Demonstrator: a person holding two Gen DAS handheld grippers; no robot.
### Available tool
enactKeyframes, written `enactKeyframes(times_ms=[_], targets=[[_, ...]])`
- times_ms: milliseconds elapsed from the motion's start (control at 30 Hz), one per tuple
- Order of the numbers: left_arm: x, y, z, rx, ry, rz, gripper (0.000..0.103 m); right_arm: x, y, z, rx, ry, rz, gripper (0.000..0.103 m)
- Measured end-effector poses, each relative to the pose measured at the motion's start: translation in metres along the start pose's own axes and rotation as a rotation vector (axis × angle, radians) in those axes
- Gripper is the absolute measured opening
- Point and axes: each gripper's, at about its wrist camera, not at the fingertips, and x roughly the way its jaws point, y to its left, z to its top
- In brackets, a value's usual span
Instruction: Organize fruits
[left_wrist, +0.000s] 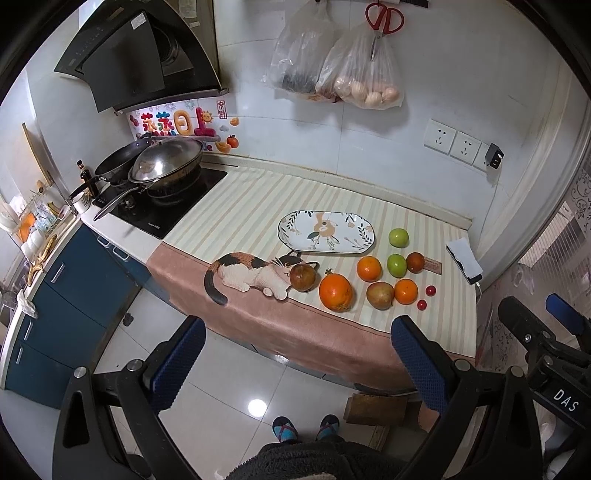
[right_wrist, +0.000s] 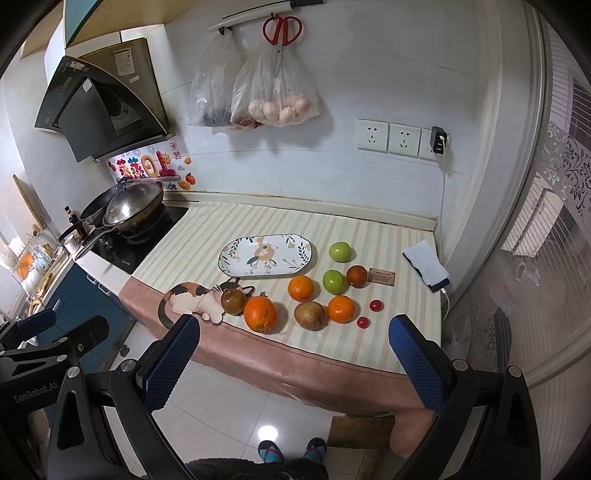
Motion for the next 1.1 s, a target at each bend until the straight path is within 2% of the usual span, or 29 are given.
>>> enactKeyframes(times_ms=[933, 1100], targets=[[-0.001, 0.000, -0.002, 0.001, -0.007, -0.001, 0.103, -0.001, -0.004, -0.003, 0.004, -0.008, 0.004, 0.103], [0.005, 0.003, 0.007, 0.000, -0.003, -0.005, 0.103, 0.000, -0.005, 0.000, 0.039, 0.000, 0.003, 0.103]])
